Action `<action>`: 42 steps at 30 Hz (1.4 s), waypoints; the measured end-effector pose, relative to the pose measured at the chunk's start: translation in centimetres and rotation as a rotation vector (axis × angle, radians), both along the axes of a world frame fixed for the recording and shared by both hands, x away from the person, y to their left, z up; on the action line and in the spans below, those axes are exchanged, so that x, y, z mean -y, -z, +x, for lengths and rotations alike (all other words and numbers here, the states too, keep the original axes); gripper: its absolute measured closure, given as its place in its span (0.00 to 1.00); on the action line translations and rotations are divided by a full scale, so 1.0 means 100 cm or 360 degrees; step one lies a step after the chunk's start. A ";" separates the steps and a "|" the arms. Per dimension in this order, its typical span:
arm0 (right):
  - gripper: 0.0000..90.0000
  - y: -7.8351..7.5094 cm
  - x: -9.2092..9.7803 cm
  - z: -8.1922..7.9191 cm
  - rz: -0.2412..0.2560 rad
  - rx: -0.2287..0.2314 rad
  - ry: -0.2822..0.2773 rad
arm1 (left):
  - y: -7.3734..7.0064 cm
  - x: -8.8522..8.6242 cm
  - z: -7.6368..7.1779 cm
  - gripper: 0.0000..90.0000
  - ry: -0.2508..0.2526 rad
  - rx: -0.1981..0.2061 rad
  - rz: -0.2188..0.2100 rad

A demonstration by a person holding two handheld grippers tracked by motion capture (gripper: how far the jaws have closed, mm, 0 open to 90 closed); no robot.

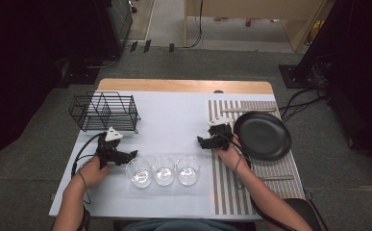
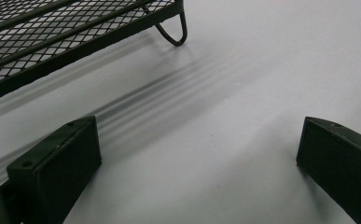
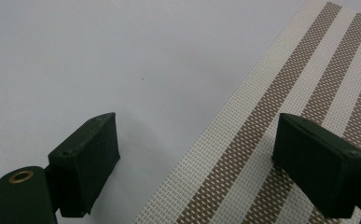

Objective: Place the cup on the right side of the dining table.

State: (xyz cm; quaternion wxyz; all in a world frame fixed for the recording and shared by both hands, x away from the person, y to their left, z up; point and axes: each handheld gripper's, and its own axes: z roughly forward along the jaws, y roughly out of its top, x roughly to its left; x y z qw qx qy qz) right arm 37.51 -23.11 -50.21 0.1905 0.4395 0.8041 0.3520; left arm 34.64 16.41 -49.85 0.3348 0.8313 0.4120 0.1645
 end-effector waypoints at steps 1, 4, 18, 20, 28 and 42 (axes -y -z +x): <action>0.15 0.000 0.000 0.000 0.0000 0.0000 0.0000 | 0.000 0.000 0.000 0.00 0.0000 0.0000 0.0000; 0.14 0.000 -0.001 0.000 -0.0001 -0.0005 0.0018 | 0.000 0.000 0.000 0.00 0.0000 0.0001 0.0000; 0.14 0.000 0.000 0.000 0.0000 -0.0003 0.0018 | 0.000 0.000 0.000 0.00 0.0000 0.0000 -0.0001; 0.14 0.000 0.000 0.000 0.0001 -0.0004 0.0019 | 0.000 0.000 0.000 0.00 0.0000 0.0001 -0.0001; 0.14 0.000 0.000 0.000 0.0001 -0.0004 0.0017 | 0.000 0.000 0.000 0.00 -0.0001 0.0000 -0.0001; 0.15 -0.001 -0.001 0.001 0.0010 -0.0021 0.0033 | 0.000 0.000 0.000 0.00 0.0000 0.0000 -0.0002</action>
